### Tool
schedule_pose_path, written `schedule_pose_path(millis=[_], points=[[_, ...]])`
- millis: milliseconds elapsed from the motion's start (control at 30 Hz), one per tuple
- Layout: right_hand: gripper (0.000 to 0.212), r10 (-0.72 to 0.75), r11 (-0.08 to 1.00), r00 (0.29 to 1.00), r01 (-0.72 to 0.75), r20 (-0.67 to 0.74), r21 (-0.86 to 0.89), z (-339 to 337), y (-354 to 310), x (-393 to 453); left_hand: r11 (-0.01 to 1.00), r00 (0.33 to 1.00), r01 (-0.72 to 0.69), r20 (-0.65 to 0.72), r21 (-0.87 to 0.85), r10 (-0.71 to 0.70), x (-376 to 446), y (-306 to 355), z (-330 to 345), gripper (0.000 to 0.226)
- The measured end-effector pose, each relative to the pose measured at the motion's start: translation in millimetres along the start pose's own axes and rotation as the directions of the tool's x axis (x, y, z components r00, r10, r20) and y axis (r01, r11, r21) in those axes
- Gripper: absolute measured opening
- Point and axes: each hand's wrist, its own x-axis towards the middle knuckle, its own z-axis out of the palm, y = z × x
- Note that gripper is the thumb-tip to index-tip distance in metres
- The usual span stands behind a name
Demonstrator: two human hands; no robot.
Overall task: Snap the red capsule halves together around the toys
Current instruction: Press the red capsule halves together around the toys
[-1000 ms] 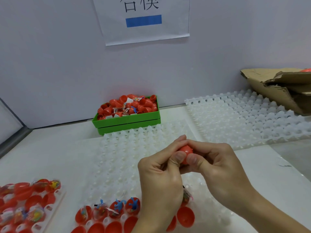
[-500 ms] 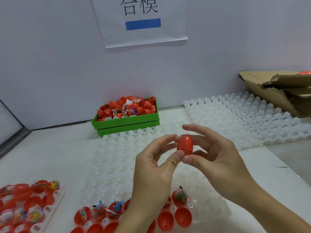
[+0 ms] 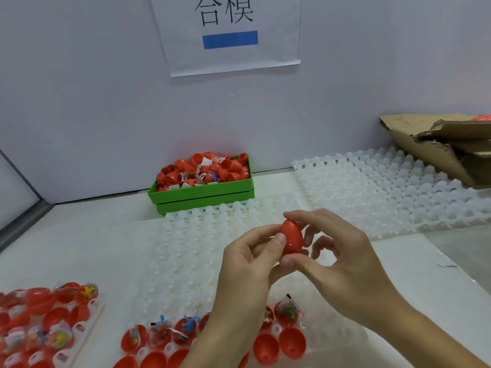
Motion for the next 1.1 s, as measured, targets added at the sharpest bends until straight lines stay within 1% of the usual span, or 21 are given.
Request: schedule_pose_path(millis=[67, 133, 200, 300, 367, 400, 433, 467, 533, 600, 667, 733, 767, 800, 833, 900, 933, 1000, 1033, 1100], points=[[0.052, -0.029, 0.999, 0.999, 0.028, 0.026, 0.03, -0.2, -1.0, -0.3, 0.984, 0.997, 0.07, 0.022, -0.163, -0.068, 1.5, 1.4, -0.6, 0.028], [0.05, -0.051, 0.998, 0.999, 0.05, 0.011, 0.048, -0.5, -1.8, -0.2, 0.955, 0.993, 0.109, 0.075, -0.277, -0.091, 1.4, 5.3, 0.4, 0.031], [0.048, -0.067, 0.997, 0.998, 0.067, -0.011, 0.033, -0.1, -2.3, -0.2, 0.945, 0.99, 0.12, 0.105, -0.304, -0.092, 1.7, 5.8, 0.5, 0.032], [0.047, -0.062, 0.997, 0.998, 0.062, -0.012, 0.034, 1.2, -2.0, -0.5, 0.949, 0.99, 0.115, 0.108, -0.295, -0.087, 2.4, 5.1, -0.5, 0.033], [0.049, -0.05, 0.998, 0.999, 0.05, -0.004, 0.045, 0.6, -1.1, -0.5, 0.961, 0.995, 0.071, 0.089, -0.267, -0.049, 2.1, 5.2, -0.4, 0.029], [0.049, -0.035, 0.998, 0.999, 0.034, 0.003, 0.061, 0.0, -0.5, -0.5, 0.976, 0.998, 0.025, 0.066, -0.218, -0.01, 1.4, 5.8, -0.1, 0.025], [0.049, -0.008, 0.996, 1.0, 0.007, 0.009, 0.088, -0.6, 0.2, -0.4, 0.992, 0.999, -0.039, 0.025, -0.124, 0.043, 0.7, 6.4, -0.3, 0.02], [0.048, 0.028, 0.992, 1.0, -0.029, 0.012, 0.121, -1.3, 0.8, -0.4, 0.994, 0.994, -0.109, -0.025, 0.015, 0.11, 0.2, 7.4, -0.7, 0.018], [0.042, 0.107, 0.976, 0.994, -0.108, 0.012, 0.189, -3.0, 0.9, 0.5, 0.936, 0.964, -0.212, -0.099, 0.281, 0.248, 0.2, 7.4, -3.0, 0.024], [0.033, 0.166, 0.95, 0.986, -0.167, 0.029, 0.264, -4.1, -0.2, 1.7, 0.868, 0.93, -0.271, -0.12, 0.417, 0.348, 0.1, 6.8, -4.8, 0.036], [0.029, 0.2, 0.91, 0.977, -0.214, 0.077, 0.356, -3.1, -2.5, 2.3, 0.762, 0.895, -0.33, -0.073, 0.557, 0.44, -0.1, 5.6, -4.5, 0.044], [0.029, 0.233, 0.877, 0.968, -0.252, 0.097, 0.409, 0.7, -4.2, 1.9, 0.595, 0.847, -0.41, 0.045, 0.691, 0.53, -0.8, 4.4, -4.4, 0.048], [0.027, 0.251, 0.871, 0.964, -0.263, 0.084, 0.415, 2.5, -3.9, 1.3, 0.517, 0.822, -0.454, 0.116, 0.726, 0.558, -1.2, 4.4, -4.0, 0.048], [0.024, 0.271, 0.867, 0.961, -0.271, 0.062, 0.418, 3.5, -2.7, 0.8, 0.472, 0.804, -0.493, 0.175, 0.73, 0.569, -1.2, 3.9, -4.0, 0.048], [0.02, 0.293, 0.859, 0.955, -0.283, 0.042, 0.426, 3.4, -0.6, 0.7, 0.471, 0.799, -0.52, 0.211, 0.712, 0.563, -1.4, 3.5, -4.5, 0.046], [0.018, 0.351, 0.819, 0.935, -0.334, 0.052, 0.466, 1.0, 3.2, 1.8, 0.573, 0.83, -0.515, 0.202, 0.637, 0.521, -1.1, 4.6, -5.6, 0.045], [0.02, 0.378, 0.782, 0.921, -0.369, 0.089, 0.503, -0.3, 4.3, 2.7, 0.622, 0.854, -0.487, 0.184, 0.612, 0.488, -0.8, 5.4, -6.0, 0.046], [0.026, 0.395, 0.693, 0.899, -0.427, 0.19, 0.581, -1.6, 3.4, 3.6, 0.662, 0.892, -0.435, 0.19, 0.61, 0.411, -0.8, 6.4, -6.4, 0.053], [0.028, 0.387, 0.659, 0.893, -0.442, 0.23, 0.608, -1.4, 1.9, 3.9, 0.673, 0.901, -0.425, 0.212, 0.605, 0.378, -1.1, 6.3, -6.3, 0.056], [0.029, 0.365, 0.635, 0.893, -0.445, 0.263, 0.631, -0.2, 0.6, 3.7, 0.701, 0.904, -0.426, 0.241, 0.571, 0.353, -1.9, 6.2, -4.9, 0.053]])
